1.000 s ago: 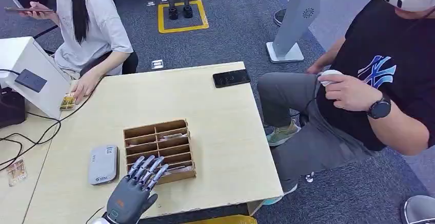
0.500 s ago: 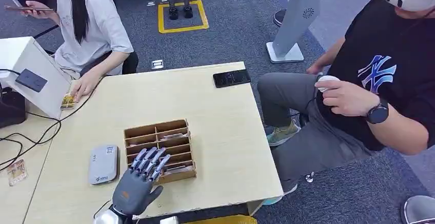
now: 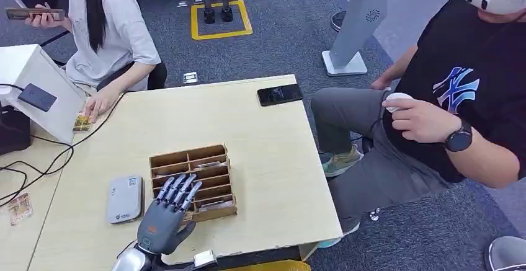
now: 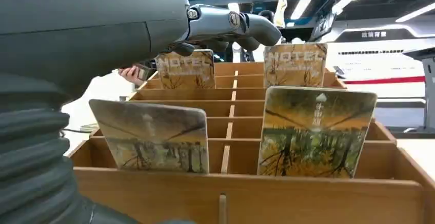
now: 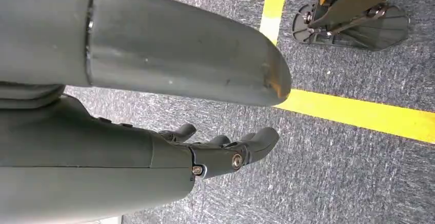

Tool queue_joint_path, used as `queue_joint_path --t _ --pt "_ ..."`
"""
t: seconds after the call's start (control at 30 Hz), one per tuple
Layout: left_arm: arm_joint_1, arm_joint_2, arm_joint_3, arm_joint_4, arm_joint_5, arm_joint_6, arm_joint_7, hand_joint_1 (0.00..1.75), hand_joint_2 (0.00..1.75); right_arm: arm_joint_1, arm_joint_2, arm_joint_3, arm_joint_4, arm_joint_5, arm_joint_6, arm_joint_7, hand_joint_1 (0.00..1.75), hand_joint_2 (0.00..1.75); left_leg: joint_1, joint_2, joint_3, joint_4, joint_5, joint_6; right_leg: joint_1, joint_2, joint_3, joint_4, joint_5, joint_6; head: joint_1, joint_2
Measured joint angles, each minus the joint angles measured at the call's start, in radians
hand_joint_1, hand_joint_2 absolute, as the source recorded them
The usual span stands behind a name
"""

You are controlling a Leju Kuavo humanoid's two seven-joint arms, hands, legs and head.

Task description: Pass the card to the sensor for recognition and then transmit it.

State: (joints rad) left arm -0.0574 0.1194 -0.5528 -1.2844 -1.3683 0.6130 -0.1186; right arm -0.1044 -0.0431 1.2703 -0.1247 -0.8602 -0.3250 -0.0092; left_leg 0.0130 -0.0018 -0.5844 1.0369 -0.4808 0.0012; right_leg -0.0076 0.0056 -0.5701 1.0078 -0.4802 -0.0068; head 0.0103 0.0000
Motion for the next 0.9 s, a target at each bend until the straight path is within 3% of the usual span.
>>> queue_joint_path --t 0.53,0.73,0.9 --pt "0.002 -0.009 0.052 0.04 0.066 0.002 -0.045 0.0 1.75 0.0 0.0 0.011 0.0 -0.019 -0.001 0.0 0.0 0.0 0.0 0.0 0.0 0.0 0.0 0.0 0.0 0.0 0.0 0.0 0.0 0.0 0.0 0.0" --pt "0.02 -0.007 0.057 0.027 0.121 -0.019 -0.111 0.0 1.75 0.0 0.0 0.024 0.0 -0.035 -0.002 -0.002 0.0 0.0 0.0 0.0 0.0 0.0 0.0 0.0 0.0 0.0 0.0 0.0 0.0 0.0 0.0 0.0" --pt "0.033 -0.003 0.057 0.003 0.131 -0.028 -0.116 0.0 1.75 0.0 0.0 0.026 0.0 -0.036 -0.002 -0.003 0.0 0.0 0.0 0.0 0.0 0.0 0.0 0.0 0.0 0.0 0.0 0.0 0.0 0.0 0.0 0.0"
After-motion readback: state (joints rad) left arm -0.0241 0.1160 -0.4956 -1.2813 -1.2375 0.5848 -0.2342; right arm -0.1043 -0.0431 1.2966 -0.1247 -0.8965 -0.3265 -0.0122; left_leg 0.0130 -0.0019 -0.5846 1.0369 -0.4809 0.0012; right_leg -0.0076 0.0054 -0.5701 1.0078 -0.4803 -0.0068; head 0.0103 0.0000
